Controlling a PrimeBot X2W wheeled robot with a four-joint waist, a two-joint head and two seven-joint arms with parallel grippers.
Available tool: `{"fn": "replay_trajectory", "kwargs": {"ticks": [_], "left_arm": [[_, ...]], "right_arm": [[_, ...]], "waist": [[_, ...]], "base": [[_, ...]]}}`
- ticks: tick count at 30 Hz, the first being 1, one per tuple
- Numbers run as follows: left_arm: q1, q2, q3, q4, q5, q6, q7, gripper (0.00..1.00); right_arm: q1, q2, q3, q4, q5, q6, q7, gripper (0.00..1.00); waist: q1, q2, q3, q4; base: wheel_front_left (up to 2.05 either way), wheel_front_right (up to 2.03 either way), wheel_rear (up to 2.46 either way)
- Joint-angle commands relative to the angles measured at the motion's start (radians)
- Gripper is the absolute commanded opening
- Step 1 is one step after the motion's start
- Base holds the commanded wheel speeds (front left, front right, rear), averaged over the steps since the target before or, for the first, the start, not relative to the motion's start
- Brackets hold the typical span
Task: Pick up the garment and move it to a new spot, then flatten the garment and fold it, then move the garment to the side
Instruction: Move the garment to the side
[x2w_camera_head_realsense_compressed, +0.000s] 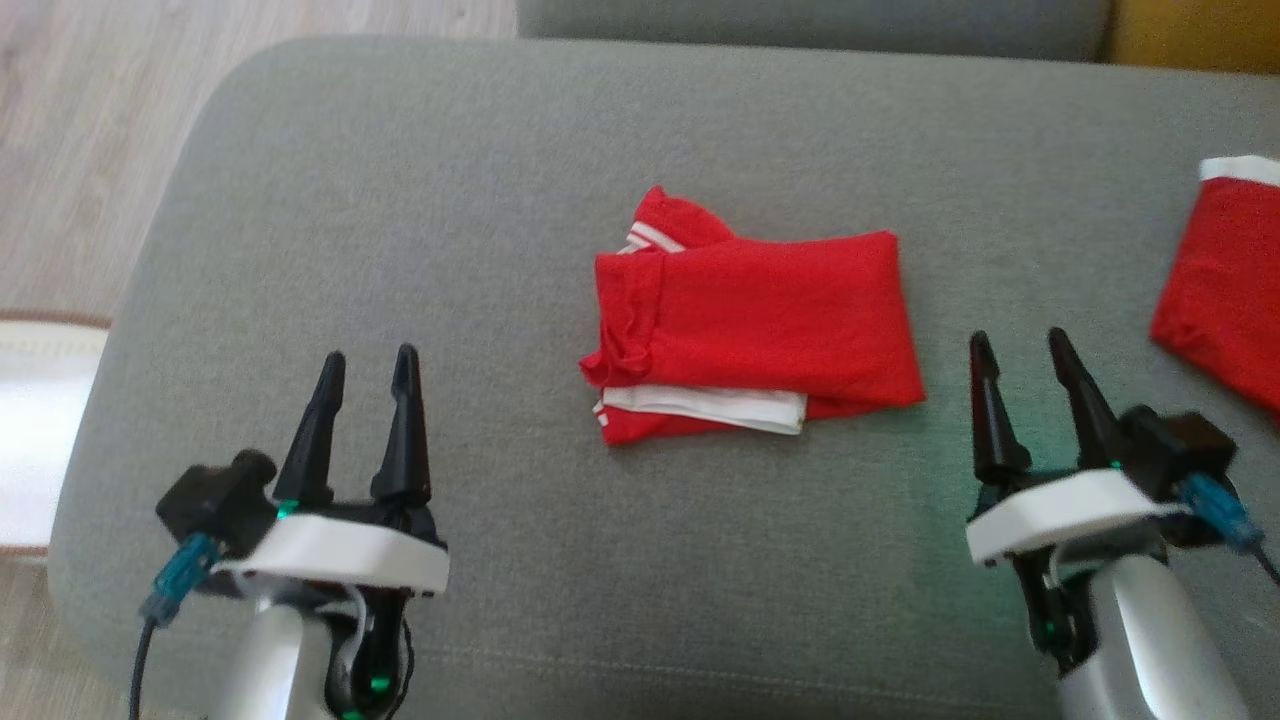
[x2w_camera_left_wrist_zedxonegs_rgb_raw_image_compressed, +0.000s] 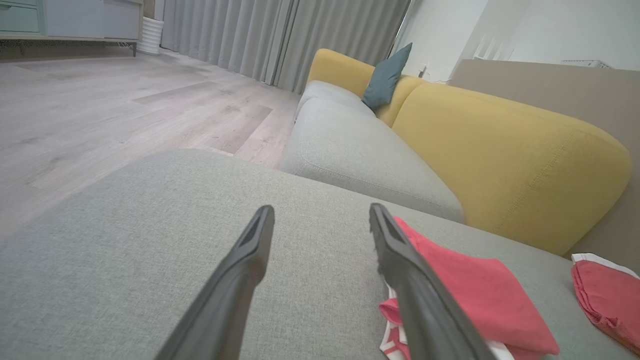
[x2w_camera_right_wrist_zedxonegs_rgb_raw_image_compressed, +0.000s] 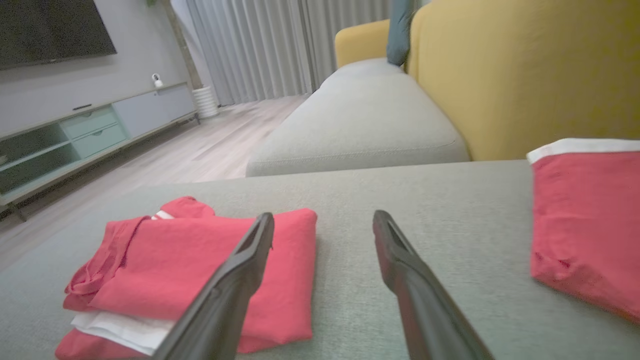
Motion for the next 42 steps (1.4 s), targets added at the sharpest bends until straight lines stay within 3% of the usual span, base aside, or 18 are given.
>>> {"fn": "replay_trajectory", "kwargs": {"ticks": [1,8,20,21,27,33,38,42], "left_arm": [[-0.065,0.013,0.017,-0.036,-0.007,0.001,-0.005,1.00],[-0.111,0.013,-0.018,-0.028,-0.022,-0.004,-0.005,1.00],[-0.135,0.013,-0.023,-0.012,-0.029,-0.007,-0.005,1.00],[-0.135,0.013,-0.022,-0.011,-0.029,-0.007,-0.005,1.00],[-0.132,0.013,-0.010,-0.005,-0.020,-0.010,-0.005,1.00],[-0.134,0.013,-0.011,-0.023,-0.014,-0.013,-0.005,1.00],[-0.157,0.013,-0.020,-0.053,0.001,-0.018,-0.005,1.00],[-0.190,0.013,-0.018,-0.076,0.018,-0.029,-0.005,1.00]], "right_arm": [[-0.079,-0.002,0.038,-0.004,0.015,0.003,0.018,1.00],[-0.181,-0.002,0.021,0.144,0.036,0.003,0.060,1.00],[-0.312,-0.002,0.033,0.401,0.091,0.003,0.063,1.00],[-0.321,-0.002,0.044,0.417,0.094,0.003,0.063,0.00],[-0.365,-0.002,0.080,0.453,-0.028,0.003,0.006,0.00],[-0.411,-0.031,0.078,0.385,-0.189,0.003,-0.032,0.00],[-0.448,-0.118,0.112,0.278,-0.247,0.003,0.010,0.00],[-0.481,-0.234,0.128,0.204,-0.252,0.003,0.076,0.00]], "waist": [[-0.0001,0.0000,0.044,0.032],[-0.0001,0.0000,0.121,0.101],[-0.0001,0.0000,0.165,0.139],[-0.0001,0.0000,0.166,0.136],[-0.0001,0.0000,0.146,0.078],[-0.0001,0.0000,0.129,-0.022],[-0.0001,0.0000,0.158,-0.107],[-0.0001,0.0000,0.208,-0.172]], "base": [[0.00,0.00,0.00],[0.00,0.00,0.00],[0.00,0.00,0.00],[0.00,0.00,0.00],[0.00,0.00,0.00],[0.00,0.00,0.00],[0.00,0.00,0.00],[0.00,0.00,0.00]]}}
